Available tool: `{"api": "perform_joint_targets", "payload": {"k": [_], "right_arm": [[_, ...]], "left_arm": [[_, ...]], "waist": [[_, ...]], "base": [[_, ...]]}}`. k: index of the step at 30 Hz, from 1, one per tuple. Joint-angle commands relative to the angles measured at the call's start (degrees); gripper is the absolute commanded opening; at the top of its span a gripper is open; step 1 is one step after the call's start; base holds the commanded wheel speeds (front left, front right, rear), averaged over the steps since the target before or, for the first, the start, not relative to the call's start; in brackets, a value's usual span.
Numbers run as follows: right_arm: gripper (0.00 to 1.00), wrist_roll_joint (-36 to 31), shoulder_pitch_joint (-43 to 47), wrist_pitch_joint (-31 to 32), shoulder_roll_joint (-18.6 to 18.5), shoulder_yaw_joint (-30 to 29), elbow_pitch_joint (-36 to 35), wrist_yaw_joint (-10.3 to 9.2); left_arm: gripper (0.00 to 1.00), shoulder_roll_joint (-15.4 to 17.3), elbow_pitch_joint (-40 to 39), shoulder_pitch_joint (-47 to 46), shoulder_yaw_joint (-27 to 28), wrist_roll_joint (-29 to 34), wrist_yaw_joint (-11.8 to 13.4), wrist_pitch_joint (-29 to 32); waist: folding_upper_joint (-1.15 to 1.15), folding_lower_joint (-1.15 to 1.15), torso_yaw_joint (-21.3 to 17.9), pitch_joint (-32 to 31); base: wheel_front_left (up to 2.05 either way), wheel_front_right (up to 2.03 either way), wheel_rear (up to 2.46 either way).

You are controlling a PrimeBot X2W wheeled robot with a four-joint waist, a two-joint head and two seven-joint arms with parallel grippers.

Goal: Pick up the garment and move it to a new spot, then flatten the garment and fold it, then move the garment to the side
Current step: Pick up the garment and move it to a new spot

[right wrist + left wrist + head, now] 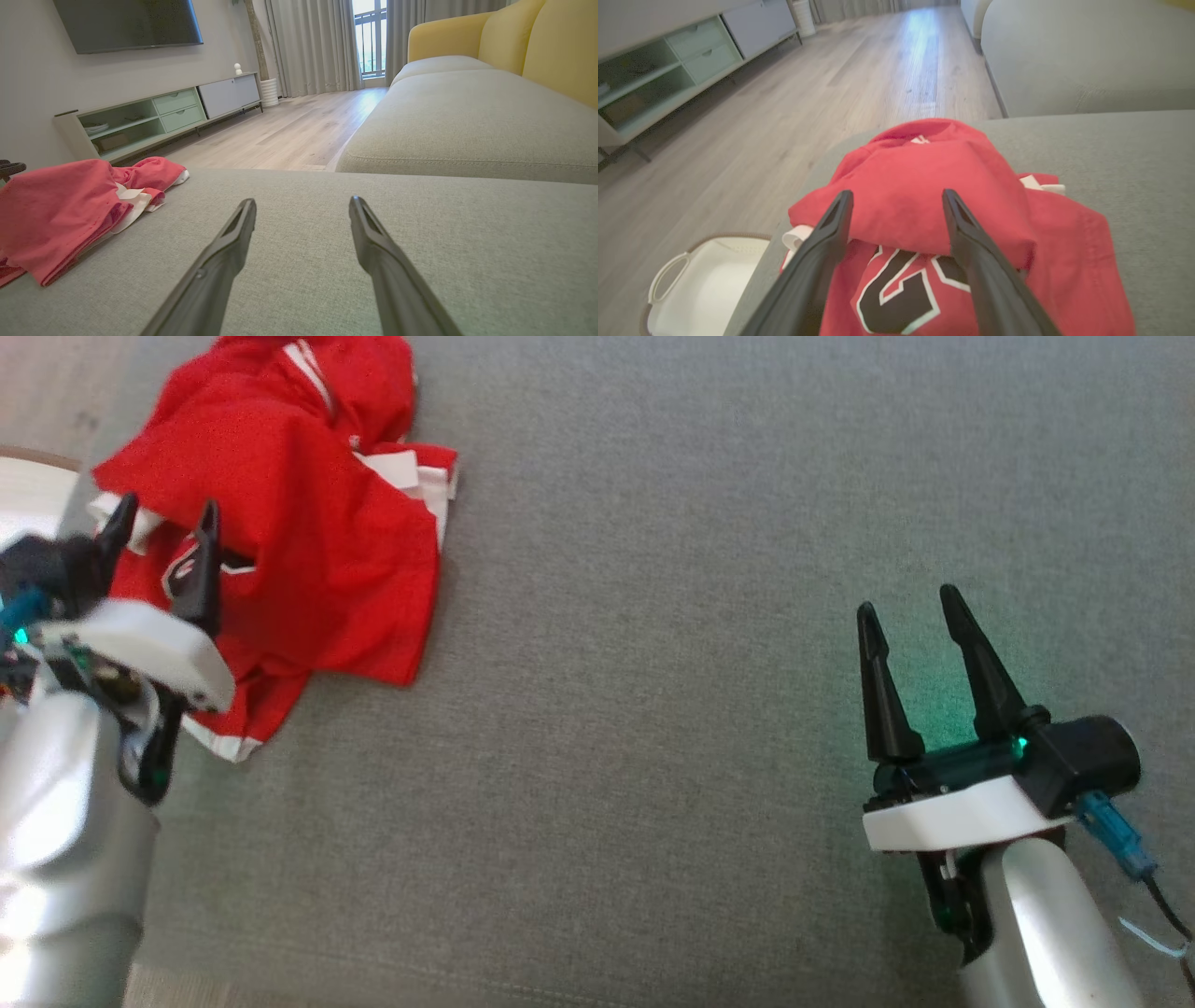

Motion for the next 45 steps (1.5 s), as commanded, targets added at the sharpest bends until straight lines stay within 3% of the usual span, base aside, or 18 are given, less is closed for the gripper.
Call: {"api": "perform_joint_targets", "payload": {"k": [1, 12, 13, 16, 22, 30, 39, 45], "right_arm": [[1.00, -0.9, -1.8, -0.6, -0.1, 1.5, -2.4, 0.44], [1.00, -2.1, -3.1, -0.6, -0.1, 1.5, -3.9, 0.44], [1.00, -2.2, -3.2, -0.6, -0.1, 1.6, -3.9, 0.44], [1.00, -2.2, -3.4, -0.6, -0.1, 1.6, -3.9, 0.44], [1.00, -1.4, -3.1, -0.6, -0.1, 1.7, -2.9, 0.44], [1.00, 0.9, -1.9, -0.6, -0.1, 2.1, -1.9, 0.44], [1.00, 3.9, 0.3, -0.6, -0.1, 2.7, -1.4, 0.44], [1.00, 5.1, 1.3, -0.6, -0.1, 2.5, -1.7, 0.44]], "left_arm": [[1.00, 4.1, 1.2, -3.7, 0.7, -2.2, 0.1, 1.9], [1.00, 6.7, 12.4, -12.0, -7.1, -11.4, 0.1, 5.8], [0.00, 6.9, 12.9, -12.4, -8.0, -12.1, 0.1, 5.5], [0.00, 7.3, 14.2, -13.3, -10.0, -14.4, 0.1, 4.3], [0.00, 9.4, 14.5, -15.6, -12.9, -15.4, 0.1, -3.7], [0.00, 10.5, 9.9, -19.0, -11.7, -15.4, 0.3, -14.8], [0.00, 12.1, -4.3, -16.4, -9.9, -14.4, 3.1, -16.2], [0.00, 13.2, -14.3, -11.7, -10.9, -14.3, 5.5, -12.4]], "waist": [[0.00, -0.02, -1.3, 2.2], [0.00, -0.02, -2.7, 5.4], [0.00, -0.02, -2.7, 5.5], [0.00, -0.02, -2.9, 5.4], [0.00, -0.02, -2.8, 3.1], [0.00, -0.02, -2.9, -2.6], [0.00, -0.02, -4.6, -8.7], [0.00, -0.02, -6.0, -10.9]], "base": [[0.00, 0.00, 0.00], [0.00, 0.00, 0.00], [0.00, 0.00, 0.00], [0.00, 0.00, 0.00], [0.00, 0.00, 0.00], [0.00, 0.00, 0.00], [0.00, 0.00, 0.00], [0.00, 0.00, 0.00]]}}
